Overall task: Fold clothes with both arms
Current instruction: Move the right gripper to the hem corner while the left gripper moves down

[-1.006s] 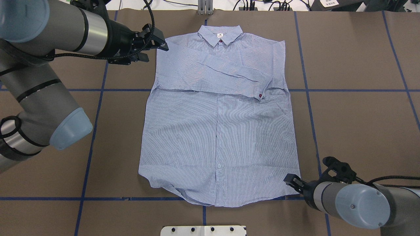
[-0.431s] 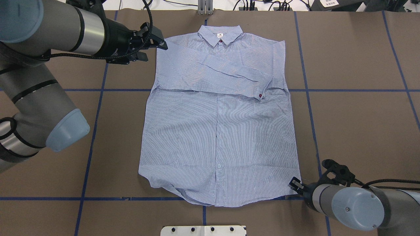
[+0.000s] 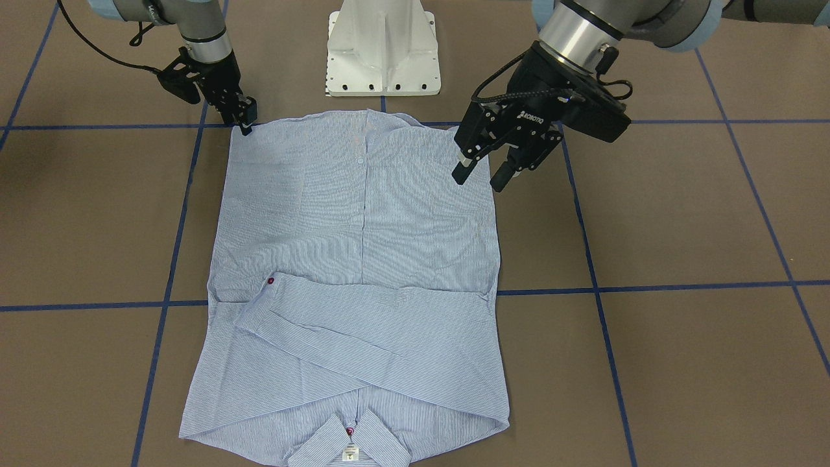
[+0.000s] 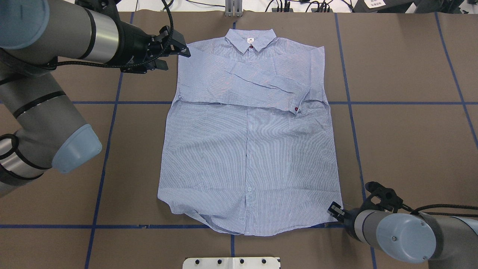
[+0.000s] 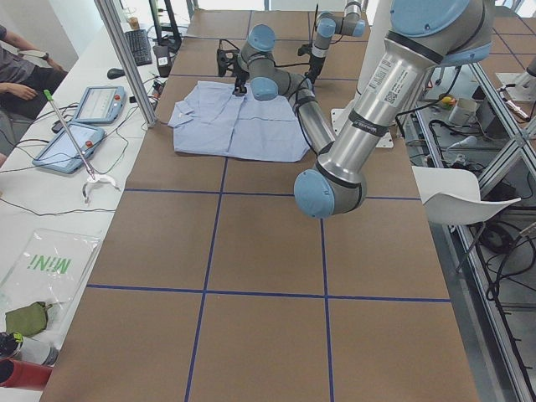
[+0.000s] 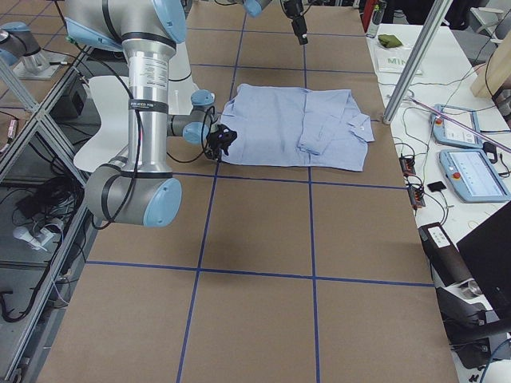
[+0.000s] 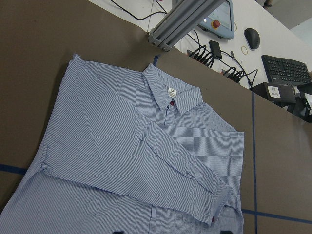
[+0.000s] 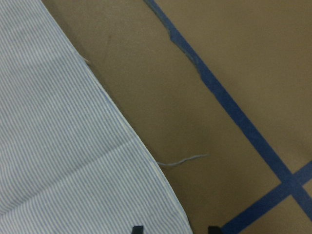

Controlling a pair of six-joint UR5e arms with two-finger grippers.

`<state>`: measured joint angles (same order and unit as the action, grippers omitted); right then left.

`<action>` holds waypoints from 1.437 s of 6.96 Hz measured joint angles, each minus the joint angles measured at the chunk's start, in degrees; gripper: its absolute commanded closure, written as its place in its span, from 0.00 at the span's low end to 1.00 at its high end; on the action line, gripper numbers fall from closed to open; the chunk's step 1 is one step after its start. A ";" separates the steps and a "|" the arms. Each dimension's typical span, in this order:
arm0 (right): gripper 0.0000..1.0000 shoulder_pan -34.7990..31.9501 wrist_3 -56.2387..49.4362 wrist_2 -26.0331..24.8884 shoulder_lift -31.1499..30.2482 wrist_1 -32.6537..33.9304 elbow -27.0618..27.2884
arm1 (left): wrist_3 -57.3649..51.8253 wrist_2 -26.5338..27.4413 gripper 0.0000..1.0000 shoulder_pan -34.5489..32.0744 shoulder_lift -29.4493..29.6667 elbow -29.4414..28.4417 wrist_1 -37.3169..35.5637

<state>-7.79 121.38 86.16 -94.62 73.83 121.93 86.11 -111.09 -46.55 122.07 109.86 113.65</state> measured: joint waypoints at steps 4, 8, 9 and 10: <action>1.00 -0.12 0.00 0.04 -0.06 0.08 -0.08 | 0.02 0.09 0.27 -0.05 -0.24 0.08 0.00; 1.00 -0.37 -0.11 0.23 -0.31 0.09 1.49 | 2.63 0.58 0.28 4.05 -6.05 4.69 -5.79; 1.00 -0.48 -0.11 0.31 -0.27 0.09 1.89 | 6.01 2.90 0.28 8.67 -10.60 6.78 -6.68; 1.00 -0.62 -0.15 0.41 -0.16 0.09 2.22 | 10.07 6.34 0.28 13.66 -14.43 7.95 -6.95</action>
<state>-8.41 121.23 86.57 -94.78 73.92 124.15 96.19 -104.75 -32.89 107.64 117.81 106.70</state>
